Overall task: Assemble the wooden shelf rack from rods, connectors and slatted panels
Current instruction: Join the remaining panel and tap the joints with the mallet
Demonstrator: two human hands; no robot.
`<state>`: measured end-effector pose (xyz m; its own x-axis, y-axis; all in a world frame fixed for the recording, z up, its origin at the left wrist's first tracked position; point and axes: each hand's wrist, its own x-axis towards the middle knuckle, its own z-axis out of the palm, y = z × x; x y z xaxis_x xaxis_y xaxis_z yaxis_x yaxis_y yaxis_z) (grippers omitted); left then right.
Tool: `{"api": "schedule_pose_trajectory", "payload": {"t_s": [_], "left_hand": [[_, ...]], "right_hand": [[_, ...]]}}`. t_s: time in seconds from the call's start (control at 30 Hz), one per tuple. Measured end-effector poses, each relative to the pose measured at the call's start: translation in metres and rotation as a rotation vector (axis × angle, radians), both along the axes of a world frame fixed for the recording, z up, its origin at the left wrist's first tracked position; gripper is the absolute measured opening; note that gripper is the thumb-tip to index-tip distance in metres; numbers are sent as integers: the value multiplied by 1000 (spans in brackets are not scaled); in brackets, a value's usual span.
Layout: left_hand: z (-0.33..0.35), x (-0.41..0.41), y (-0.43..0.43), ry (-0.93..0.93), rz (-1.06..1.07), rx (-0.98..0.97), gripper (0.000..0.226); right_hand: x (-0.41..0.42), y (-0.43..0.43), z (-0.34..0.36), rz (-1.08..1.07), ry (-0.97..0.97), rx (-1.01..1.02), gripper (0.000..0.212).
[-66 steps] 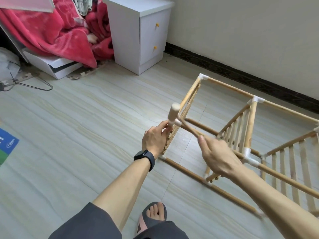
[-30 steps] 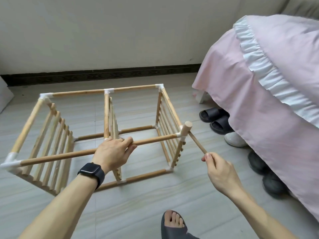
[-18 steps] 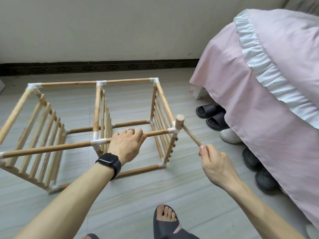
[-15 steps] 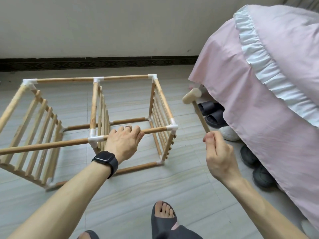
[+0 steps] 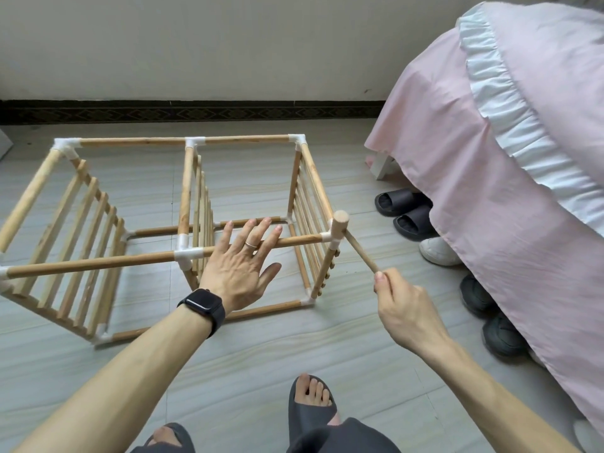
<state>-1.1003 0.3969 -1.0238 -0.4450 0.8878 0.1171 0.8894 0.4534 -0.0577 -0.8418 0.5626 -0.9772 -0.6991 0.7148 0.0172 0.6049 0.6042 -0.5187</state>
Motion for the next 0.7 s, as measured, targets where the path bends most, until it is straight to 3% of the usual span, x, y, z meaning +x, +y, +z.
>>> {"api": "schedule_pose_trajectory", "payload": {"t_s": [0.07,0.1,0.2,0.23,0.33,0.37,0.47,0.7], "left_hand": [[1,-1,0,-17,6,8,70],[1,0,0,-25,5,5,70],[3,1,0,-16,13,-14,72],[4,1,1,-21,13,-23,72],[5,0,0,-34,16,-41,70],[6,1,0,-36,14,-34,69],[10,3,1,-105,28,55,61],[19,4,7,-384,200,244,58]], "right_hand": [[0,-3,4,-50,218,47,34],[0,-4,3,-55,230,46,32],[0,-4,2,-5,-120,-6,33],[1,-2,2,-19,-92,6,34],[-2,-6,6,-101,238,58,34],[-4,-7,6,-87,209,49,32],[-8,-8,2,-20,-187,-12,33],[-34,-20,9,-52,94,-45,38]]}}
